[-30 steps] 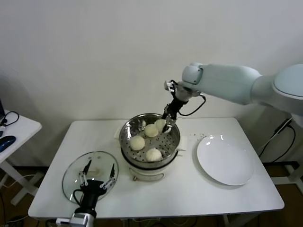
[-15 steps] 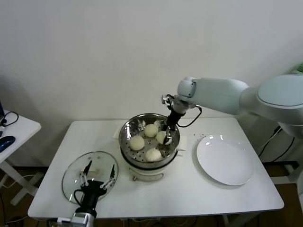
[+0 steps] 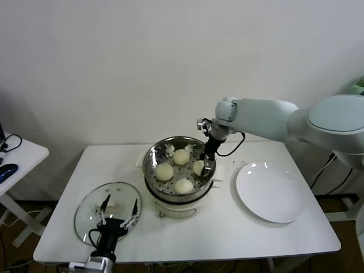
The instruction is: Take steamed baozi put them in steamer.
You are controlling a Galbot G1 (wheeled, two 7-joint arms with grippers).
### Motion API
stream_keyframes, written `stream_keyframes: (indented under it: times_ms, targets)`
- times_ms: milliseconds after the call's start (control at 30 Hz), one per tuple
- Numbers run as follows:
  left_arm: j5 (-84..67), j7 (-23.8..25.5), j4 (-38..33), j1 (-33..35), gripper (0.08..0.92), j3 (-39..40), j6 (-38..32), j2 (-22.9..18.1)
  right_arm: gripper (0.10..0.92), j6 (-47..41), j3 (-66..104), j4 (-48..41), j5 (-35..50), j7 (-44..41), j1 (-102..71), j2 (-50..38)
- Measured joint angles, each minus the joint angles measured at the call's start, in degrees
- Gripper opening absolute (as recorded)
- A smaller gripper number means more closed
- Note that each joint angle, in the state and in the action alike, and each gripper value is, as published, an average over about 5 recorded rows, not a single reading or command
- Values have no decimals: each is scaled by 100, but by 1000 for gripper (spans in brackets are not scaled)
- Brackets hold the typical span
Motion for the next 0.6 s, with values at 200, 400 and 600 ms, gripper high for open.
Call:
stream_keyframes:
  times_ms: [200,400,600]
  targets:
    - [0,1,11,-2,823,5,-7,0,663,16,25,-28,-42,48,-45,5]
    - [6,1,24,-2,823,12,-13,-4,777,40,55,-33,-74,65,-73,6]
    - [24,-1,41,-17,823,20,-15,-14,822,58,112,-64,-129,22,-72,0]
